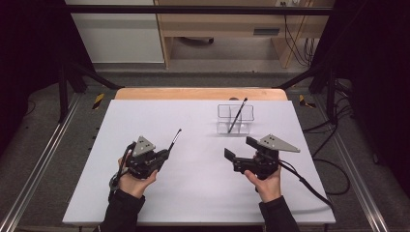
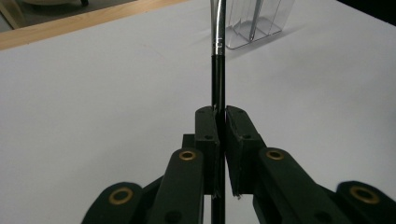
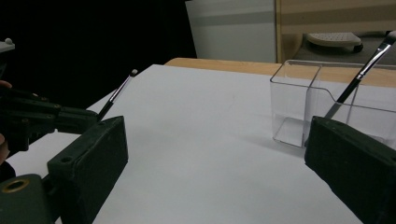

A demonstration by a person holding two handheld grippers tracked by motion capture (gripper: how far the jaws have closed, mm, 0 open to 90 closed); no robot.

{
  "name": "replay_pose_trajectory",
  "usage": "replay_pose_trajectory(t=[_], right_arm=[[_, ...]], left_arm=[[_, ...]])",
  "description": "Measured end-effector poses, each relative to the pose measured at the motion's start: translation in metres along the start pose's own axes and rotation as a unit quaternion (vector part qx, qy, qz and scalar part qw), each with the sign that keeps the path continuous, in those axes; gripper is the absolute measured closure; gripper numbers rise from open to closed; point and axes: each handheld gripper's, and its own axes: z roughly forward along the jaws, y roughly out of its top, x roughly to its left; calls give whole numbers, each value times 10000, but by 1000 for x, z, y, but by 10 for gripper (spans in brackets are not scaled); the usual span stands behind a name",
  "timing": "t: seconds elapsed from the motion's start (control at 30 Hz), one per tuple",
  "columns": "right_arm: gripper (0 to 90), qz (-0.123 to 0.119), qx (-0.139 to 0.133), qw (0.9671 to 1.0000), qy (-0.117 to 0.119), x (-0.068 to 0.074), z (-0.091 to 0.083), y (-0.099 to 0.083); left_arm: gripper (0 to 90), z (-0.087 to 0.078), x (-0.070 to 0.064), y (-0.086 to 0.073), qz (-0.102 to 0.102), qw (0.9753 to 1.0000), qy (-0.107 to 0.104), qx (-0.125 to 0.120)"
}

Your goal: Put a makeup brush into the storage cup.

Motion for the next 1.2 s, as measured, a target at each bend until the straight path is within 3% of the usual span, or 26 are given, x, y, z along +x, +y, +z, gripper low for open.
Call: replay_pose_trajectory(t=[0.27,0.53,1.2], right_arm=[[72,108,-78,9999,83,9,12,8],[78,174,-100,9997,128,16,18,15],[118,384,-181,9985,342,25,30,16]], left_arm=[[835,-3,-8,4,-90,9997,-10,-228],[835,-2,-16,8,-54,9993,11,-368],[835,6,-32,8,-100,9984,-45,-548]])
